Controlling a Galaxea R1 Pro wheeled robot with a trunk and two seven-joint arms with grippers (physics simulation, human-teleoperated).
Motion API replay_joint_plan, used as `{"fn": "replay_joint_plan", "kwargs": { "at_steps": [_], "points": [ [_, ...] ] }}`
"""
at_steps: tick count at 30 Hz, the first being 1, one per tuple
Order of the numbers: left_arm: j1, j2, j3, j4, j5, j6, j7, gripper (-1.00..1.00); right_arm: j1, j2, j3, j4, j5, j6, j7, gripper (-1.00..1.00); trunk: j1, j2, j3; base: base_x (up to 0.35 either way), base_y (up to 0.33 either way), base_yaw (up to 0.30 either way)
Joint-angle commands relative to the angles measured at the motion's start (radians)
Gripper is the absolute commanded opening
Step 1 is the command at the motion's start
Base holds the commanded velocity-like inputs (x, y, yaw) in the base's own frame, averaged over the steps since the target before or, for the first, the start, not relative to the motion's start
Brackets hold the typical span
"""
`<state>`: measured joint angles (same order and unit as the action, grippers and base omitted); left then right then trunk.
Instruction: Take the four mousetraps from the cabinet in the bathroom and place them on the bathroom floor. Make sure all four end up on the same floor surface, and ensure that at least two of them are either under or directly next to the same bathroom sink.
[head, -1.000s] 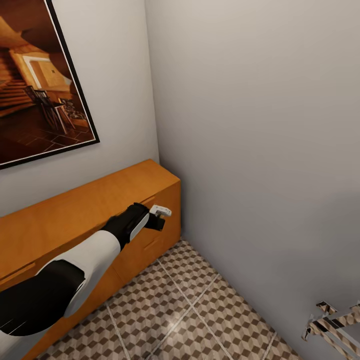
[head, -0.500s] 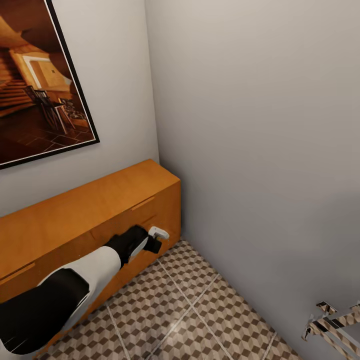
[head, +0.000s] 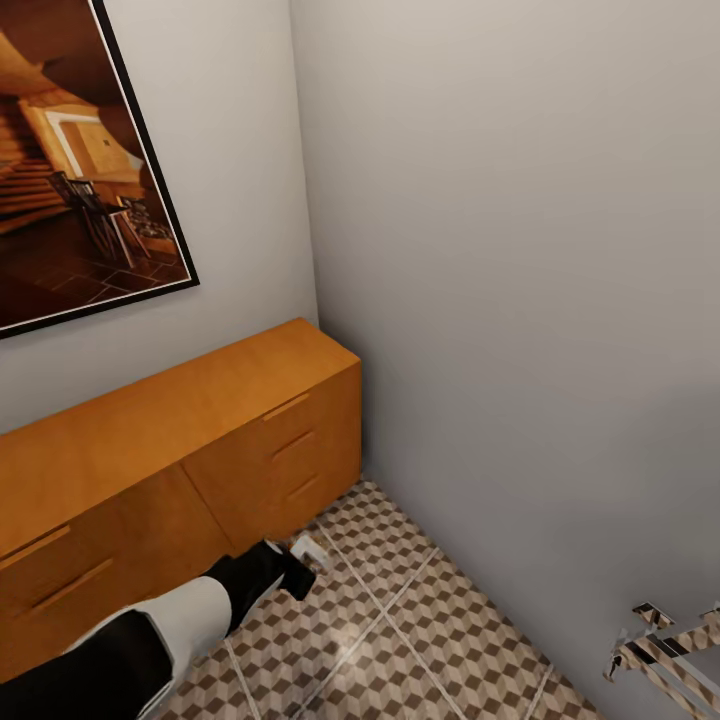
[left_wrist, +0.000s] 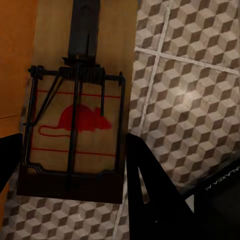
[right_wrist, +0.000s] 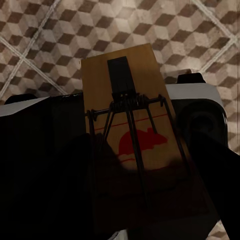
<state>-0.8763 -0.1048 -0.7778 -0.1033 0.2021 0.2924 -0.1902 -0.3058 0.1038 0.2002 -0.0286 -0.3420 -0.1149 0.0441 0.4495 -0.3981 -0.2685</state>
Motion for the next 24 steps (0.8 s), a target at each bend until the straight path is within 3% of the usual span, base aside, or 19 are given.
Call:
{"fn": "replay_joint_plan", "kwargs": {
  "at_steps": [1,4,8,11,14,16,20,24],
  "points": [
    [0.015,0.001,-0.021,0.019,0.007,-0.034,-0.001,-1.0,-0.001,-0.006,0.007,0.001,-0.011,-0.008,0.003,-1.0,0.001,-0.002,-0.002,0.0,0.0,0.0],
    [0.041,0.002,-0.038,0.109,0.007,-0.123,0.001,-1.0,-0.001,-0.02,0.007,-0.011,-0.01,-0.029,0.004,-1.0,0.001,-0.002,-0.002,0.0,0.0,0.0],
    [0.073,0.017,-0.042,0.163,0.011,-0.206,0.002,-1.0,-0.001,-0.029,0.009,-0.034,-0.008,-0.095,0.005,-1.0,0.001,-0.002,-0.002,0.0,0.0,0.0],
    [0.116,0.027,-0.042,0.172,0.014,-0.228,0.004,-1.0,-0.001,-0.036,0.011,-0.04,-0.004,-0.15,0.005,-1.0,0.001,-0.002,-0.002,0.0,0.0,0.0],
    [0.15,0.041,-0.04,0.175,0.034,-0.236,0.005,-1.0,-0.001,-0.038,0.018,-0.052,0.028,-0.187,0.002,-1.0,0.001,-0.002,-0.002,0.0,0.0,0.0],
    [0.174,0.052,-0.04,0.176,0.072,-0.251,0.005,-1.0,-0.001,-0.039,0.026,-0.081,0.09,-0.197,-0.002,-1.0,0.001,-0.002,-0.002,0.0,0.0,0.0],
    [0.213,0.077,-0.04,0.178,0.185,-0.283,0.005,-1.0,-0.001,-0.037,0.03,-0.144,0.239,-0.196,-0.031,-1.0,0.001,-0.002,-0.002,0.0,0.0,0.0],
    [0.24,0.104,-0.04,0.178,0.225,-0.29,0.005,-1.0,-0.001,-0.034,0.03,-0.174,0.28,-0.195,-0.076,-1.0,0.001,-0.002,-0.002,0.0,0.0,0.0]
  ]
}}
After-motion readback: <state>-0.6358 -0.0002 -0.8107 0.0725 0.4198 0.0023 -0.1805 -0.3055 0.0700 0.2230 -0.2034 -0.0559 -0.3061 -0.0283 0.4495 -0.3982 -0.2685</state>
